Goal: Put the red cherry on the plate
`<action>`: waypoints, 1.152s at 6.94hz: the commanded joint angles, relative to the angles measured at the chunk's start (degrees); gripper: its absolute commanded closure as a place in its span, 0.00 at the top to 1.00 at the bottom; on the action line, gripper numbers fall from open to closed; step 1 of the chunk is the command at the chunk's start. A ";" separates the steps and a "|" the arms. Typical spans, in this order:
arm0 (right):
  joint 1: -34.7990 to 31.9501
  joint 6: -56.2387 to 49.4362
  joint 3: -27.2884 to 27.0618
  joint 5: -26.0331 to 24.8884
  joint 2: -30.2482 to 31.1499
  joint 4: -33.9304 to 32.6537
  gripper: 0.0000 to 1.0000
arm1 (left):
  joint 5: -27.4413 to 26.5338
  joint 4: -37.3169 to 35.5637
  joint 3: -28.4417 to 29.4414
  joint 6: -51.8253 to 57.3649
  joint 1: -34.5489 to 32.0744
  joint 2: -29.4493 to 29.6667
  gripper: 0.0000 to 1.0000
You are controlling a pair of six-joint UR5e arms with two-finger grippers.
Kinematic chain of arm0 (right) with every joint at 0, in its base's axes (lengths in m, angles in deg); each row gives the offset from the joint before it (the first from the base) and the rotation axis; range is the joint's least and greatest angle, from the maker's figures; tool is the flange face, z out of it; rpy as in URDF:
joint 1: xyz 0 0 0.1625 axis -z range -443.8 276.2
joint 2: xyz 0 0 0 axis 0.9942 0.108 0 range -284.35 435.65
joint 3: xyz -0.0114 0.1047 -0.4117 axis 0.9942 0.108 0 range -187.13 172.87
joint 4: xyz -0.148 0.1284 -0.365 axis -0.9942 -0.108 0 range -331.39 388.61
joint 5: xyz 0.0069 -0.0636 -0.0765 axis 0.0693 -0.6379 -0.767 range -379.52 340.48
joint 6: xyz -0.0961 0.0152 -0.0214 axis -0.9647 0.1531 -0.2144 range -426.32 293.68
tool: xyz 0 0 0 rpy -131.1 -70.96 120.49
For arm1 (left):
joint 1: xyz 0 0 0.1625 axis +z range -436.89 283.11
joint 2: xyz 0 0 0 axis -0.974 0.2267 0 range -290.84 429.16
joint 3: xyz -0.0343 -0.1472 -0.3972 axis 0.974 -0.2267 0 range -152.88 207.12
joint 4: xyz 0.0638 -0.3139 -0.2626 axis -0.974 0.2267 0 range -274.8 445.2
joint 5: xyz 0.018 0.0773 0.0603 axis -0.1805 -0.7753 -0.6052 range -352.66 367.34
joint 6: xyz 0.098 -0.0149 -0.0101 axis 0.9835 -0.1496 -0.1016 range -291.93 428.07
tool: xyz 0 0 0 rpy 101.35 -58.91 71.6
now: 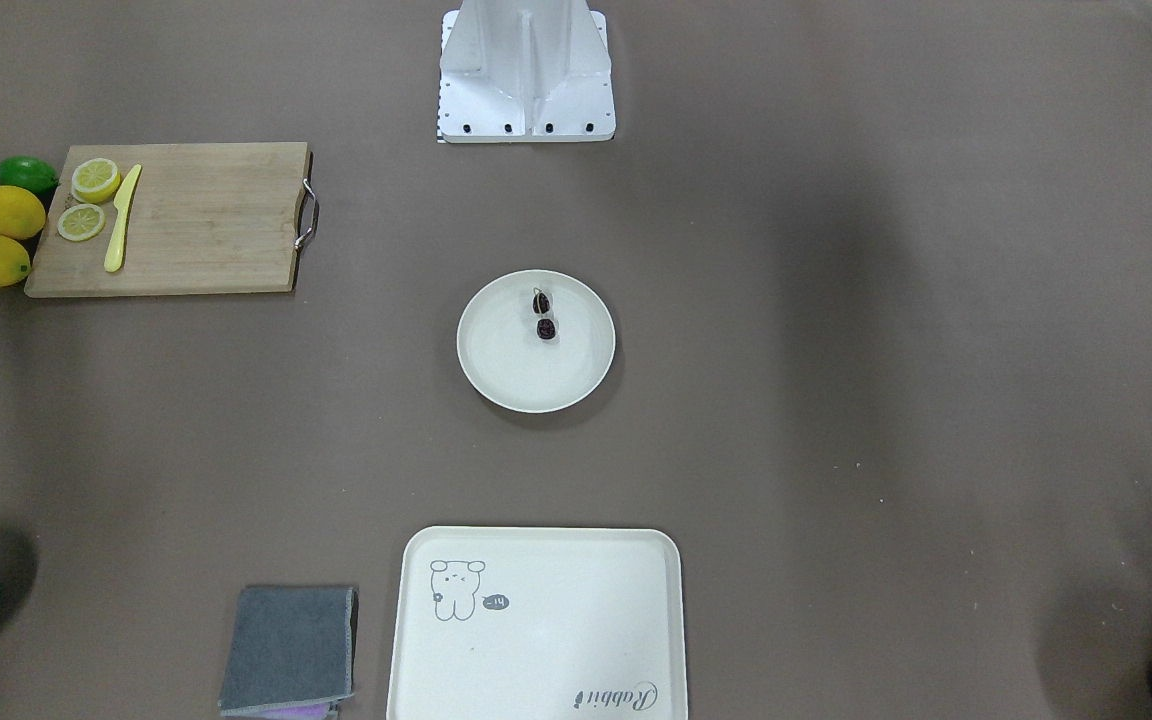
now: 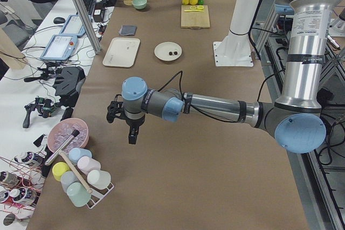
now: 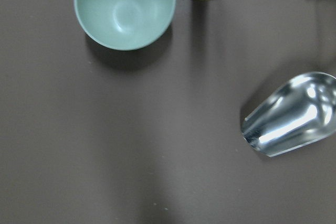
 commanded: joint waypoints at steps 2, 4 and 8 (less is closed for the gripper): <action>-6.76 -12.26 2.82 0.84 6.96 -0.05 1.00 | -0.56 -0.04 0.22 0.03 -0.41 -0.14 0.98; -7.13 -13.25 3.17 0.75 7.76 0.56 1.00 | -0.74 -0.04 0.31 0.03 -1.37 -0.14 0.98; -7.13 -12.11 3.88 0.75 6.97 1.01 1.00 | -0.65 -0.39 0.23 0.03 -3.57 -1.01 0.98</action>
